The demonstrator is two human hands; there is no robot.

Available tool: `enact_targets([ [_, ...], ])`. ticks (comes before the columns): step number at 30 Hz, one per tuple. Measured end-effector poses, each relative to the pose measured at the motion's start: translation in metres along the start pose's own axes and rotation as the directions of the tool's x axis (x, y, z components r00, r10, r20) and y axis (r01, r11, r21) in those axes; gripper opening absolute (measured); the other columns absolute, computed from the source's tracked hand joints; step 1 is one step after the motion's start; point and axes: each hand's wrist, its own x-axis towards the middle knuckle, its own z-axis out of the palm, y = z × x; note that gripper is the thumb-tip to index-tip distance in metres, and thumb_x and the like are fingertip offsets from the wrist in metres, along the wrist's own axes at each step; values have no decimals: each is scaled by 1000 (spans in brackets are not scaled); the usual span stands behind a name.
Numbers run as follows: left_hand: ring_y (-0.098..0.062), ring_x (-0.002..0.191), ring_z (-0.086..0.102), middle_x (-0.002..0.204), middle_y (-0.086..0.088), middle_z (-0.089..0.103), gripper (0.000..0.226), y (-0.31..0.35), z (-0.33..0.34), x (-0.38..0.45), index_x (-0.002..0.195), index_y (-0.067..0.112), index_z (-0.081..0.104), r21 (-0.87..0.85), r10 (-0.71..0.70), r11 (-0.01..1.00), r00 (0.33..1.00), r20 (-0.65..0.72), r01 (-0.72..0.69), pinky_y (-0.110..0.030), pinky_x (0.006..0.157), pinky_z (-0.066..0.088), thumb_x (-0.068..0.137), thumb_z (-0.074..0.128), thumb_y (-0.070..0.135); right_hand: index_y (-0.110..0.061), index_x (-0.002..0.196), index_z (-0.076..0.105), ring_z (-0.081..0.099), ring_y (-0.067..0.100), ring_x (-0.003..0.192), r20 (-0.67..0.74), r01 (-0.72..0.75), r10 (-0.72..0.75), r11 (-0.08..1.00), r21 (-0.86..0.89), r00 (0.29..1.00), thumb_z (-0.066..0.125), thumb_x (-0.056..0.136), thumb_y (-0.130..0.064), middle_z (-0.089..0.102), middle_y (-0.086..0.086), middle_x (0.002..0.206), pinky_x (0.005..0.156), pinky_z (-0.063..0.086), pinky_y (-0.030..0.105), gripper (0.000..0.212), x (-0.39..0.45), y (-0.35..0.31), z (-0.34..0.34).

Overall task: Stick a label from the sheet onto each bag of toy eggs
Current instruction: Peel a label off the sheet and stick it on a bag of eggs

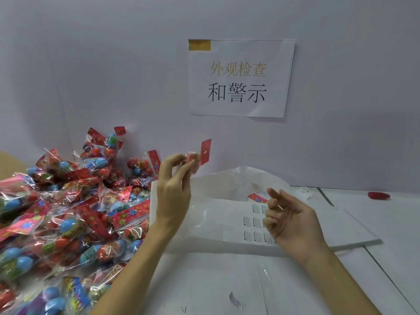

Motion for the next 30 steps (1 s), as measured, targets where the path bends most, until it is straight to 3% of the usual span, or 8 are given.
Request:
enact_targets([
  [4, -27, 117, 54, 131, -10, 51, 42, 5, 1, 2, 130, -9, 66, 29, 242, 970, 970, -23, -241, -28, 112, 45, 89, 70, -15, -6, 112, 79, 75, 23, 90, 45, -70, 76, 990, -124, 996, 63, 90, -25, 76, 12, 113, 72, 60, 28, 33, 2, 8, -1],
  [8, -24, 116, 57, 127, -12, 59, 43, 11, 7, -3, 129, -6, 67, -17, 250, 968, 968, -6, -250, -24, 110, 47, 88, 71, -18, -9, 131, 71, 67, 33, 125, -8, -82, 85, 926, -369, 996, 55, 102, -31, 67, 22, 135, 107, 50, 41, 40, 5, 20, -6],
  [12, -6, 105, 65, 114, 1, 70, 29, 26, 11, -5, 113, 13, 78, -314, -106, 939, 987, 118, 138, -19, 93, 55, 90, 76, -5, -35, 139, 51, 69, 29, 121, -16, 98, -130, 813, -574, 991, 62, 83, -56, 59, 7, 139, 103, 56, 44, 61, 6, 36, 5],
  [16, -17, 106, 73, 109, 4, 78, 31, 29, 6, -5, 114, 27, 78, -514, -279, 603, 765, 580, 610, -25, 92, 58, 93, 77, 5, -44, 140, 55, 69, 14, 121, 94, 287, -314, 654, -700, 945, 62, 86, -61, 68, -5, 136, 101, 57, 39, 57, 5, 31, 6],
  [21, -19, 106, 72, 114, -2, 77, 35, 36, 12, -12, 123, 22, 75, -458, -271, 432, 597, 756, 777, -26, 90, 58, 92, 78, 7, -18, 104, 83, 79, 32, 93, 8, 248, -359, 626, -739, 933, 72, 86, -55, 81, 10, 101, 97, 59, 54, 42, 5, 28, 0],
  [25, -20, 104, 72, 112, -13, 78, 34, 36, 13, -17, 113, 9, 80, -338, -300, 260, 409, 862, 904, -28, 93, 56, 89, 77, 33, -17, 104, 83, 78, 37, 93, -9, 268, -379, 671, -691, 926, 73, 89, -51, 80, 13, 104, 93, 60, 53, 38, 10, 25, -6],
  [28, -18, 95, 73, 106, -10, 78, 30, 38, 12, -17, 109, 11, 82, -360, -310, 141, 386, 869, 922, -24, 83, 56, 88, 78, 32, -19, 107, 83, 79, 35, 94, 27, 280, -351, 696, -662, 936, 72, 90, -50, 80, 13, 109, 71, 64, 34, 37, 10, 22, -3],
  [30, -16, 96, 75, 106, -3, 80, 22, 42, 14, -18, 107, 20, 84, -404, -396, 175, 440, 806, 898, -22, 82, 56, 90, 77, 30, -14, 110, 80, 78, 30, 98, 22, 310, -397, 678, -666, 917, 68, 93, -44, 80, 11, 109, 76, 65, 32, 36, 12, 26, -5],
])
